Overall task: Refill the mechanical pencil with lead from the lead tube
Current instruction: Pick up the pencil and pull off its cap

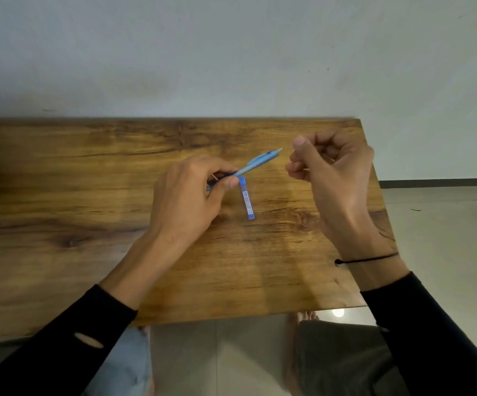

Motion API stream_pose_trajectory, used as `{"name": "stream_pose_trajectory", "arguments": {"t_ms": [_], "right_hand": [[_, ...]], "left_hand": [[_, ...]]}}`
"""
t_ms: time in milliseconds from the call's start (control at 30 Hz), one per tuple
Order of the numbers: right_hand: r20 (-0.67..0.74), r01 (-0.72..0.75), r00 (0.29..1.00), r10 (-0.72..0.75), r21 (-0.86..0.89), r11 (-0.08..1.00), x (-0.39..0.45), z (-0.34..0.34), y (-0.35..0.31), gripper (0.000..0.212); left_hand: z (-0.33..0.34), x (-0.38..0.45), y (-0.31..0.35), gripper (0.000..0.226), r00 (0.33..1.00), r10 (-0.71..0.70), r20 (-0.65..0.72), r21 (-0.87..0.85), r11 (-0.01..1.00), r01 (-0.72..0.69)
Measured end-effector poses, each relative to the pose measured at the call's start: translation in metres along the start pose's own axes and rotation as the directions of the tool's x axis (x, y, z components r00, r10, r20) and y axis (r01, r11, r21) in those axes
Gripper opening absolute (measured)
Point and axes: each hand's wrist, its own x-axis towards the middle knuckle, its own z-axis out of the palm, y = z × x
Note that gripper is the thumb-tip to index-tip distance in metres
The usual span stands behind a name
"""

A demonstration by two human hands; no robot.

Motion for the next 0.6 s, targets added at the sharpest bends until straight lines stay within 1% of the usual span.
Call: {"name": "stream_pose_trajectory", "arguments": {"t_ms": [33, 67, 100, 133, 167, 233, 300, 367, 433, 500, 533, 600], "right_hand": [[-0.006, 0.043, 0.999, -0.043, -0.083, 0.996, 0.006, -0.002, 0.004, 0.006], [0.007, 0.101, 0.995, -0.101, -0.216, 0.971, 0.011, -0.005, 0.009, 0.006], [0.047, 0.153, 0.988, -0.145, -0.358, 0.921, 0.014, -0.006, 0.015, 0.007], [0.092, 0.182, 0.983, -0.158, -0.475, 0.861, 0.015, -0.005, 0.022, 0.008], [0.132, 0.187, 0.982, -0.136, -0.551, 0.813, 0.014, -0.004, 0.03, 0.007], [0.192, 0.207, 0.976, -0.106, -0.652, 0.73, 0.008, 0.001, 0.044, 0.003], [0.22, 0.253, 0.966, -0.136, -0.695, 0.673, 0.004, 0.003, 0.054, 0.004], [0.218, 0.264, 0.964, -0.153, -0.701, 0.663, 0.005, 0.003, 0.056, 0.006], [0.22, 0.242, 0.968, -0.119, -0.715, 0.656, 0.007, 0.002, 0.054, 0.012], [0.237, 0.226, 0.969, -0.072, -0.726, 0.649, 0.008, -0.001, 0.047, 0.025], [0.239, 0.227, 0.968, -0.075, -0.713, 0.663, 0.01, -0.002, 0.042, 0.029], [0.195, 0.233, 0.971, -0.14, -0.619, 0.75, 0.014, -0.006, 0.028, 0.022]], "left_hand": [[-0.001, 0.001, -0.001, 0.016, 1.0, -0.008, -0.003, 0.001, 1.0, 0.008], [-0.002, 0.002, -0.003, 0.016, 1.0, -0.015, -0.008, -0.001, 1.0, 0.015], [-0.003, 0.003, -0.003, 0.015, 1.0, -0.023, -0.015, -0.003, 1.0, 0.023], [-0.003, 0.005, -0.003, 0.014, 0.999, -0.032, -0.021, -0.005, 0.999, 0.032], [-0.004, 0.006, -0.003, 0.013, 0.999, -0.041, -0.025, -0.007, 0.999, 0.041], [-0.004, 0.006, -0.004, 0.013, 0.999, -0.047, -0.026, -0.005, 0.999, 0.047], [-0.004, 0.005, -0.004, 0.012, 0.999, -0.042, -0.023, 0.007, 0.999, 0.042], [-0.004, 0.005, -0.004, 0.012, 0.999, -0.038, -0.023, 0.015, 0.999, 0.038], [-0.005, 0.005, -0.004, 0.013, 0.999, -0.038, -0.022, 0.019, 0.999, 0.038], [-0.005, 0.006, -0.004, 0.014, 0.999, -0.038, -0.023, 0.018, 0.999, 0.038], [-0.005, 0.006, -0.004, 0.014, 0.999, -0.036, -0.022, 0.017, 0.999, 0.036], [-0.004, 0.005, -0.004, 0.016, 0.999, -0.034, -0.013, 0.013, 0.999, 0.034]]}}
